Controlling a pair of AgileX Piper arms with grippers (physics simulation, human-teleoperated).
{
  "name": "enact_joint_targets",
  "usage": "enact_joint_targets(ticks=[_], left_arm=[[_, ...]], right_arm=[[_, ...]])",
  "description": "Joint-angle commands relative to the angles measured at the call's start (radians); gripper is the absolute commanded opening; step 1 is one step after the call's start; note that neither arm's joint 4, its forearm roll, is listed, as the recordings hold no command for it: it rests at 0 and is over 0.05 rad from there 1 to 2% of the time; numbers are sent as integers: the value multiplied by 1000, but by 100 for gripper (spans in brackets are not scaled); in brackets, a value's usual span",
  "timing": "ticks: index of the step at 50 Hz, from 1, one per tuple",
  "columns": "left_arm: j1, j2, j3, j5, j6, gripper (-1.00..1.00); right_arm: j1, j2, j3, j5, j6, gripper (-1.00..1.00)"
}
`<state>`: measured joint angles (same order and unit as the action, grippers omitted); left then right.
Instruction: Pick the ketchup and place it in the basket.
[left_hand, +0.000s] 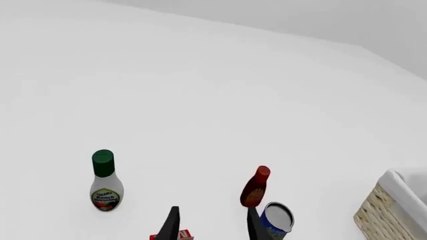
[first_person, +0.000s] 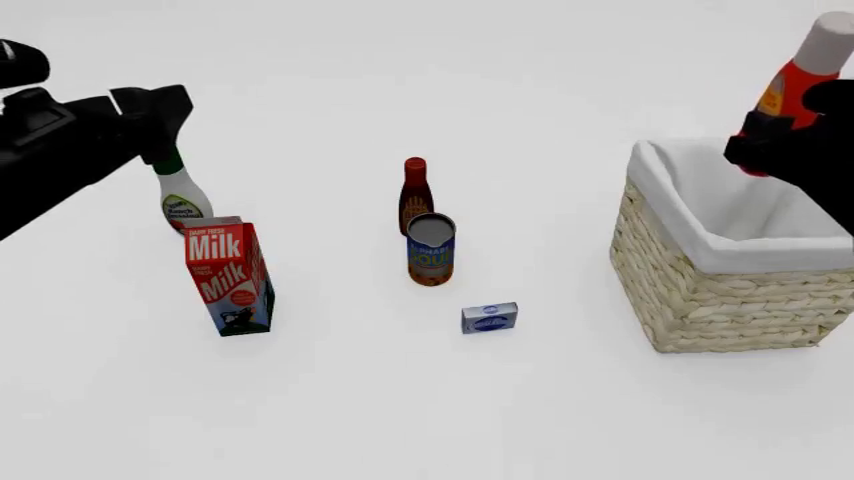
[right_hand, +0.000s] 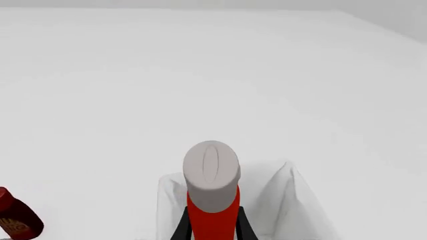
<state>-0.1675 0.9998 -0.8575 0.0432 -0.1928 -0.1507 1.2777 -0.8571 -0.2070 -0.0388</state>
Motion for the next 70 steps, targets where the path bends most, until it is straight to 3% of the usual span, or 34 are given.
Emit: enact_joint_targets(ticks=[1, 70], left_arm=[[-2, 4, 2, -4, 0, 100], [4, 12, 15, -24, -6, 100]], right_arm=[[-38, 30, 10, -26, 17, -100], [-131, 285, 64, -188, 0, -100]])
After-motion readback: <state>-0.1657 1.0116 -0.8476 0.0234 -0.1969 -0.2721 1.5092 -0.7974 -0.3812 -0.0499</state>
